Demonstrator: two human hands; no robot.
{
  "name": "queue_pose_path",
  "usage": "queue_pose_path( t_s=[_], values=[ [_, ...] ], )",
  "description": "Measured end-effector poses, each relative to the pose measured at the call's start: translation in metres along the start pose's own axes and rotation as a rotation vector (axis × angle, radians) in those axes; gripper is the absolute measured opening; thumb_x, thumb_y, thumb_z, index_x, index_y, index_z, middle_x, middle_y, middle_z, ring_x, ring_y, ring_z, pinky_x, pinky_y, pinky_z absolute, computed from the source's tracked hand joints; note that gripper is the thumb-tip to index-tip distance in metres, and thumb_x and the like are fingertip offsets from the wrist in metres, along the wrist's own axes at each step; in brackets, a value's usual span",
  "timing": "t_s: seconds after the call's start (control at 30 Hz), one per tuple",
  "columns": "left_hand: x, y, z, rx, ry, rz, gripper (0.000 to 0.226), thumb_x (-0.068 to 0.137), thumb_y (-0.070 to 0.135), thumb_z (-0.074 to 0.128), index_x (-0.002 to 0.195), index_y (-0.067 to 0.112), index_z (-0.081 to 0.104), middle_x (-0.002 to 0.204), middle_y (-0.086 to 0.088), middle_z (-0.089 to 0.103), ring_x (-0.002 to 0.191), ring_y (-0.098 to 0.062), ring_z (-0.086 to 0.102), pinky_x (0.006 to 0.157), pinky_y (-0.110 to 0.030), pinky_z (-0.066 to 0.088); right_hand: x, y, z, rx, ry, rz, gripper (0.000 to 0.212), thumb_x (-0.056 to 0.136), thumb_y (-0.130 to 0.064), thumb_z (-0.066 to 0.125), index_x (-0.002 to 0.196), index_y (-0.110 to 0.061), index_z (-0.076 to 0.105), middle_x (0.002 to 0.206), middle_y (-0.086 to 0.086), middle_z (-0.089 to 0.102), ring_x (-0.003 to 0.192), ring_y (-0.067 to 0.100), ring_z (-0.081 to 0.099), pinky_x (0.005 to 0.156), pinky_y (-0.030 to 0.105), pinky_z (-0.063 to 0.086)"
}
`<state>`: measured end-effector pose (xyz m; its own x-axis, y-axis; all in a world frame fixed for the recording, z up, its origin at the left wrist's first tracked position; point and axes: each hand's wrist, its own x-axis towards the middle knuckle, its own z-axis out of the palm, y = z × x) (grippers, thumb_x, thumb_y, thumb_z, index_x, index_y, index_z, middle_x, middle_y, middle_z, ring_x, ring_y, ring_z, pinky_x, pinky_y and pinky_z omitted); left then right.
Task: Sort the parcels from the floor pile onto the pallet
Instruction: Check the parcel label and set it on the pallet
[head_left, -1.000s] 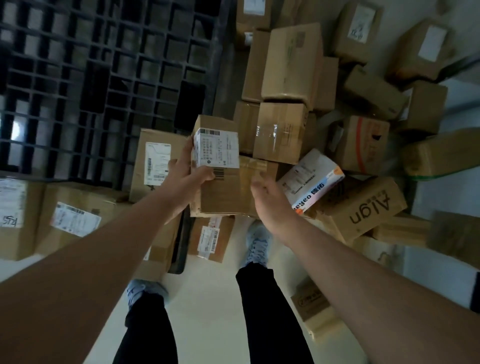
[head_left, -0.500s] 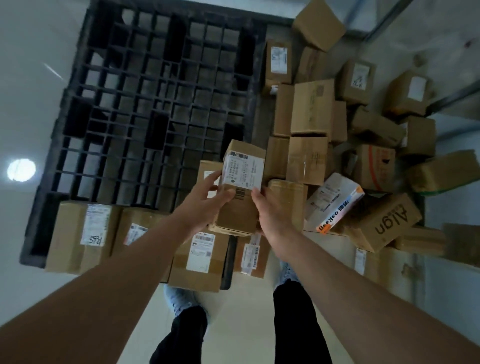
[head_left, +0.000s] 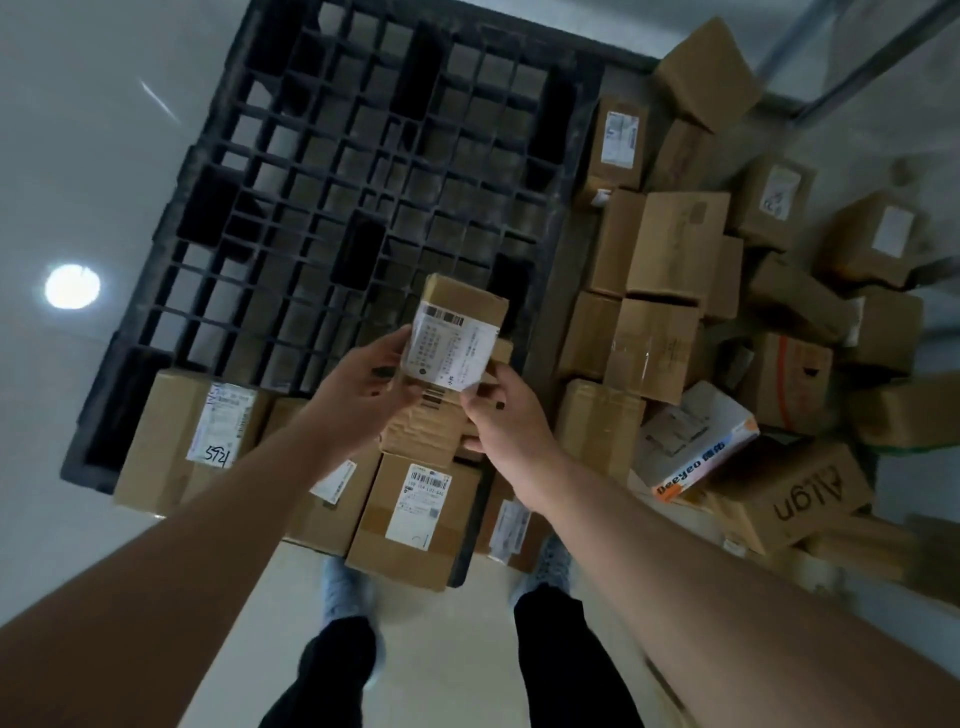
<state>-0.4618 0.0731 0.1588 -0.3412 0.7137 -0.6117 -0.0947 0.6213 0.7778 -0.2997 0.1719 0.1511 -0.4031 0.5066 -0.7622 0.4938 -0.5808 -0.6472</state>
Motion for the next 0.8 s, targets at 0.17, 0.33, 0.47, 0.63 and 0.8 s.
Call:
queue_pose_path(
  t_s=[0.17,0.33,0.47,0.63,0.8],
  values=[
    [0.022,-0.026,-0.023,-0.087,0.082,-0.023,0.063,0.097,0.008,0.067,0.151,0.035,0.049,0.121,0.010,0.071,0.110,-0.014,0.070,0.101,-0.047,0.055,0.033,-0.002,0.024,-0.101,-0.003,-0.061,0.039,0.106,-0.029,0.062,0.144,-0.031,0.055,0.122,-0.007,0.066,0.111,0.015,0.067,0.080,0.032,0.063],
    [0.053,-0.065,-0.057,-0.088,0.132,-0.025,0.052,0.096,0.013,0.071,0.143,0.029,0.058,0.118,0.008,0.073,0.109,-0.013,0.071,0.097,-0.044,0.058,0.071,0.016,0.068,-0.079,0.058,-0.063,0.022,0.109,-0.024,0.056,0.118,-0.043,0.059,0.099,-0.019,0.070,0.091,0.004,0.072,0.069,0.022,0.062],
    [0.070,-0.097,-0.077,-0.079,0.141,-0.052,0.045,0.093,0.019,0.075,0.136,0.027,0.064,0.113,0.009,0.075,0.102,-0.008,0.072,0.090,-0.038,0.060,0.098,0.043,0.102,-0.056,0.127,-0.014,0.026,0.111,-0.016,0.050,0.115,-0.040,0.058,0.099,-0.018,0.068,0.077,-0.006,0.070,0.065,0.026,0.064],
    [0.100,-0.127,-0.093,-0.040,0.154,-0.105,0.037,0.096,0.026,0.069,0.133,0.031,0.065,0.114,0.005,0.072,0.101,-0.010,0.071,0.090,-0.037,0.059,0.139,0.066,0.130,-0.046,0.161,0.049,0.028,0.111,-0.013,0.046,0.118,-0.038,0.056,0.106,-0.015,0.063,0.093,0.006,0.067,0.080,0.035,0.064],
    [0.131,-0.152,-0.091,0.003,0.132,-0.107,0.041,0.099,0.021,0.066,0.139,0.027,0.061,0.118,0.005,0.068,0.102,-0.013,0.070,0.086,-0.035,0.060,0.176,0.084,0.137,-0.088,0.217,0.035,0.029,0.111,-0.021,0.048,0.135,-0.032,0.059,0.115,-0.013,0.066,0.094,0.003,0.067,0.089,0.043,0.063]
  ],
)
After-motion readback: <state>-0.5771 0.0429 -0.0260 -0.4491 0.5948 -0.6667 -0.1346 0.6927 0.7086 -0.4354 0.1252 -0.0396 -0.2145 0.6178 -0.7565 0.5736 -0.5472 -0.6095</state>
